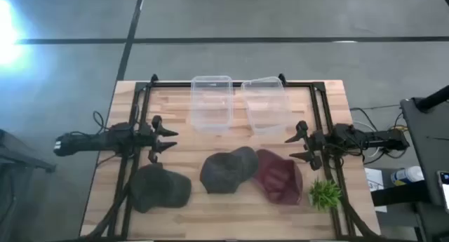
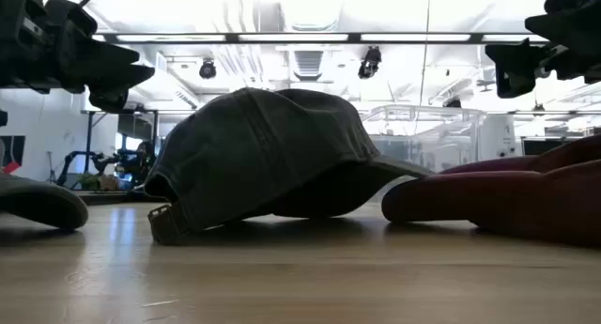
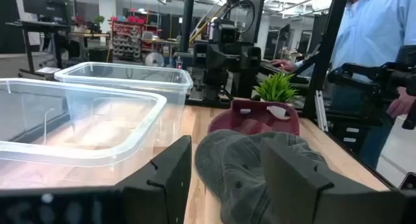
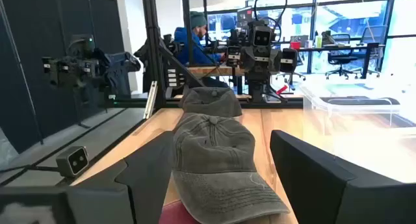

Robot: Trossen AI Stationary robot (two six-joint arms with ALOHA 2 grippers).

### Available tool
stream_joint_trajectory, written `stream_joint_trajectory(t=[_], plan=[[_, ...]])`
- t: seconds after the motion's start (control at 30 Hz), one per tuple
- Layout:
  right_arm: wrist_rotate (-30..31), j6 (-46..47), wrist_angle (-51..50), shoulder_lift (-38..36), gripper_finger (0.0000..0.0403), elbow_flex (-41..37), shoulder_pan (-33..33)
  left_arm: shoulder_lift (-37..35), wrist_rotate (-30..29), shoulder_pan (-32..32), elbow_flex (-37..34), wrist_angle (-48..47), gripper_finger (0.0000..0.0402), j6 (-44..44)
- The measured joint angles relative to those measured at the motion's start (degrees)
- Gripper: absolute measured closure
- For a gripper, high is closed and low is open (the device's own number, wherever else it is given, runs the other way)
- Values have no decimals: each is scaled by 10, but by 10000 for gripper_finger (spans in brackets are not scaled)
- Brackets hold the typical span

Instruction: Pick & Place hat

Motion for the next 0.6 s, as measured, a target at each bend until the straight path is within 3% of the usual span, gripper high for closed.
stream_joint_trajectory(t=[0.6], plan=[[0, 0, 0, 0, 147, 0, 0, 0, 0, 0, 0, 0, 225, 0]])
